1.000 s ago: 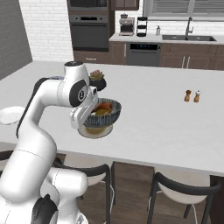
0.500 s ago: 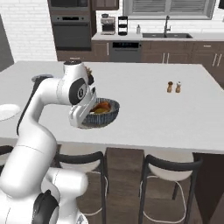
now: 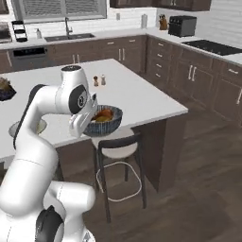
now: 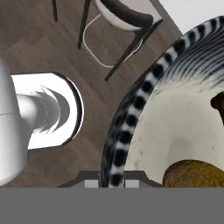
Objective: Pick the chicken drumstick and avocado from their plates and place them in the bowl. Then put the bowl in the fridge.
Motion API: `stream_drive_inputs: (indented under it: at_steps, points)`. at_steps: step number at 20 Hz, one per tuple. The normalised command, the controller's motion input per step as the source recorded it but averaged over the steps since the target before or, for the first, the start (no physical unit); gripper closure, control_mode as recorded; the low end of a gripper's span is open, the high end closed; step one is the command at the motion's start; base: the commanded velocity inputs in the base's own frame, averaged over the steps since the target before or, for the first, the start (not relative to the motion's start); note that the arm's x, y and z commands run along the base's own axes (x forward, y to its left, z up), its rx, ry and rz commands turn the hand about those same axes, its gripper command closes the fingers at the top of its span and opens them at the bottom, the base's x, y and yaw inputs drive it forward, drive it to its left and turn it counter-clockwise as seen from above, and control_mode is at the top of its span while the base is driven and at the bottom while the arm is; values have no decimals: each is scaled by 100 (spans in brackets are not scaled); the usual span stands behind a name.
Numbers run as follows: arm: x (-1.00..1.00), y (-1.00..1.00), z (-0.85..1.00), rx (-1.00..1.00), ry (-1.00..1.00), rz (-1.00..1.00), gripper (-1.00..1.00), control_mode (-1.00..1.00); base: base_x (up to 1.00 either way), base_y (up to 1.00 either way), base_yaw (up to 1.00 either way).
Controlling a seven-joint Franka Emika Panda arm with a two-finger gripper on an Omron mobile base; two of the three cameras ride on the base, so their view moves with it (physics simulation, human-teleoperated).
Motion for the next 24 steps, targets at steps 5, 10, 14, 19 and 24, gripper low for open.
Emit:
stream_drive_inputs:
  at_steps: [5,10,14,19,24]
  points:
    - [0,0,0,0,0,0,100,100,-6,0,-96]
    - [0,0,0,0,0,0,100,100,16,-3,-79]
    - [0,0,0,0,0,0,100,100,62,14,-47]
    - [0,0,0,0,0,0,100,100,91,21,-22]
    - [0,0,0,0,0,0,100,100,99,8,-17]
